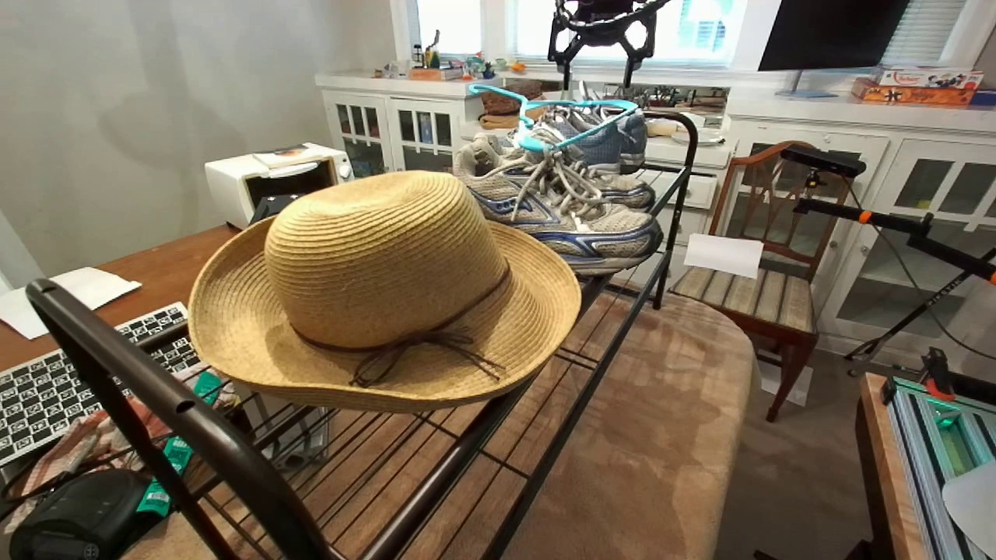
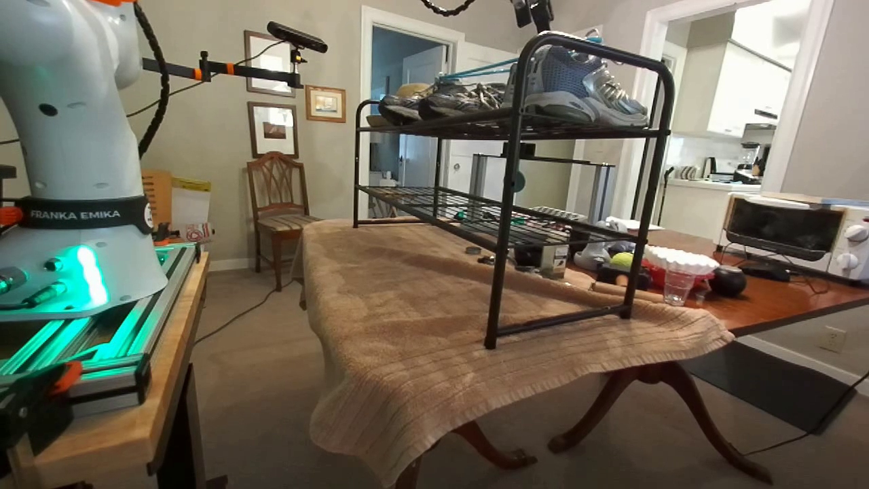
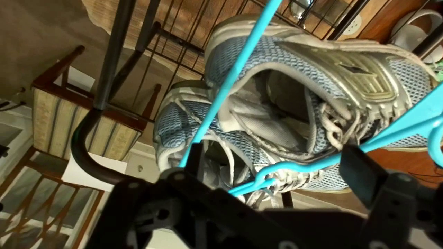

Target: Hang the hanger to the right side of the shoe rack

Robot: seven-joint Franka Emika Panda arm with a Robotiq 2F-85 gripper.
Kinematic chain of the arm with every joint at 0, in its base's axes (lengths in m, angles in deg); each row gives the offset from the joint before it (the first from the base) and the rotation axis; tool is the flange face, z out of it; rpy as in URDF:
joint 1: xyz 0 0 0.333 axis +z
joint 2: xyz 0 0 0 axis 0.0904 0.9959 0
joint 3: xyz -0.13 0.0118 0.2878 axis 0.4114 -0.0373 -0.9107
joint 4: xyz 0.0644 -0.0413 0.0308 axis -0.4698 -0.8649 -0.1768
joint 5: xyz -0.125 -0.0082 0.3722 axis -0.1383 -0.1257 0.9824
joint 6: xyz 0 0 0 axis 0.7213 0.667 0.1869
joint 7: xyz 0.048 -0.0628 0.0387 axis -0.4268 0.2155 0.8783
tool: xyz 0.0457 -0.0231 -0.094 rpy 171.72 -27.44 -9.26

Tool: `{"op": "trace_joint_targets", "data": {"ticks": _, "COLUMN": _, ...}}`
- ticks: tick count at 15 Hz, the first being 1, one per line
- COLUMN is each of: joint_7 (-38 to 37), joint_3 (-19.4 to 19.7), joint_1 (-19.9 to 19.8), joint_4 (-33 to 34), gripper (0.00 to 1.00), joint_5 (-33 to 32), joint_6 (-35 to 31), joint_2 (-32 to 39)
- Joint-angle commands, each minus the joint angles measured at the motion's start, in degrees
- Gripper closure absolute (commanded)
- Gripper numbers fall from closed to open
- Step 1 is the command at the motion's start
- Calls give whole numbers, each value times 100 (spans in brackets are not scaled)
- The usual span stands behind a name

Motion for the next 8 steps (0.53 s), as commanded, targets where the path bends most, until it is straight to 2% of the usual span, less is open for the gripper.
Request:
{"op": "trace_joint_targets", "data": {"ticks": 1, "joint_7": -646, "joint_3": 48, "joint_1": 114, "joint_4": 376, "gripper": 0, "joint_5": 137, "joint_6": 251, "joint_2": 266}}
{"op": "trace_joint_targets", "data": {"ticks": 8, "joint_7": -391, "joint_3": 67, "joint_1": 11, "joint_4": 680, "gripper": 0, "joint_5": 1385, "joint_6": 13, "joint_2": 555}}
